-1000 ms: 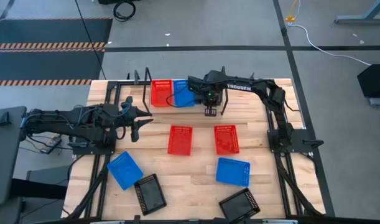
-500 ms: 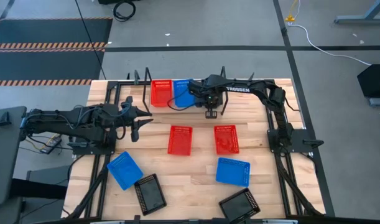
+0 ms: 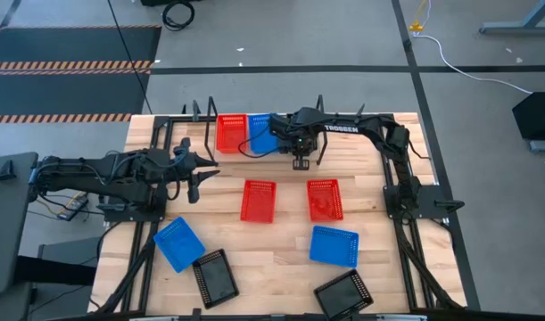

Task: Stack baskets on shelf by color
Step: Put the top black bin on the shelf, then stack the right red bin on top of the red bin on the shelf

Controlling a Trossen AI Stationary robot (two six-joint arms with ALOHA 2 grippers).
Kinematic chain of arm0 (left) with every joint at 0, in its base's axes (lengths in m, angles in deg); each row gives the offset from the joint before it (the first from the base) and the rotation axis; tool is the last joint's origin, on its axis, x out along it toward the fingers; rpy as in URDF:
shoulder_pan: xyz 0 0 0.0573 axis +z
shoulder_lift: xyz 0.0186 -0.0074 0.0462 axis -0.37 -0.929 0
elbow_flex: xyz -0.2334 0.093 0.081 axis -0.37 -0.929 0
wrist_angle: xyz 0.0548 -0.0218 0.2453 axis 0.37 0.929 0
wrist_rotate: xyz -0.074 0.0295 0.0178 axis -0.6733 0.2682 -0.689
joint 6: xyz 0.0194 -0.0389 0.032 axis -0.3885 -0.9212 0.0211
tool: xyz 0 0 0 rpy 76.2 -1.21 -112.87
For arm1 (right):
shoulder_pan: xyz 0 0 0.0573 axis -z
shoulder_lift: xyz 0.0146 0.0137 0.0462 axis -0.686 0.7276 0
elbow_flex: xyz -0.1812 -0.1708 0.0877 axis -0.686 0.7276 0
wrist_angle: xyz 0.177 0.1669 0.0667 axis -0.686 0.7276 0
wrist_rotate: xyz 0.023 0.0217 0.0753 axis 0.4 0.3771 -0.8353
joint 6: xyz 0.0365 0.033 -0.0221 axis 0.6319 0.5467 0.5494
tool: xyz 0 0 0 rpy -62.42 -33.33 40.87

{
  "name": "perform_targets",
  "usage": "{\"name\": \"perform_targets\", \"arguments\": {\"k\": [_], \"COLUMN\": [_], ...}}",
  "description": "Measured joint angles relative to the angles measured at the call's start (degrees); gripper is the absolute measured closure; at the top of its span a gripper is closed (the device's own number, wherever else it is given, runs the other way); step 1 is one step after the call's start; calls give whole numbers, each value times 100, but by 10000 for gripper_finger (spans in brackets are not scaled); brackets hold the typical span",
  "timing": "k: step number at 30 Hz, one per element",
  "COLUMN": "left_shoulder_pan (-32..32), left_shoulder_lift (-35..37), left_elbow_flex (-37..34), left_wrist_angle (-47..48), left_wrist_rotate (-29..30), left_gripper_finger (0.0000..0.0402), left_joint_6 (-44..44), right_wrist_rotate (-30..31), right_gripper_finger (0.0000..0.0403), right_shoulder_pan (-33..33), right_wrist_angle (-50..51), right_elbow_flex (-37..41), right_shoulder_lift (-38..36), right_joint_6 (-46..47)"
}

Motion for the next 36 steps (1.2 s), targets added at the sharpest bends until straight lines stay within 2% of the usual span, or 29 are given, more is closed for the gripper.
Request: {"name": "perform_targets", "arguments": {"k": [6, 11, 18, 20, 23, 27, 36], "left_shoulder_pan": [0, 0, 0, 0, 0, 0, 2], "left_shoulder_lift": [0, 0, 0, 0, 0, 0, 1], "left_elbow_flex": [0, 0, 0, 0, 0, 0, 0], "left_wrist_angle": [-13, -19, -23, -23, -23, -23, -23], "left_wrist_rotate": [0, 0, 0, 0, 0, -1, 0], "left_gripper_finger": [292, 292, 292, 292, 292, 292, 292], "left_joint_6": [12, 12, 16, 40, 73, 187, 187], "right_wrist_rotate": [-21, 252, 541, 452, -122, -582, -605], "right_gripper_finger": [350, 309, 263, 259, 258, 259, 260], "right_shoulder_pan": [-91, -136, -218, -279, -421, -823, -2253], "right_wrist_angle": [-1, 8, -55, -66, -56, -41, 371], "right_elbow_flex": [0, 0, 0, -4, -7, -7, -10], "right_shoulder_lift": [0, -51, -654, -928, -1298, -1634, -1721], "right_joint_6": [72, 192, 370, 535, 839, 1175, 2154]}}
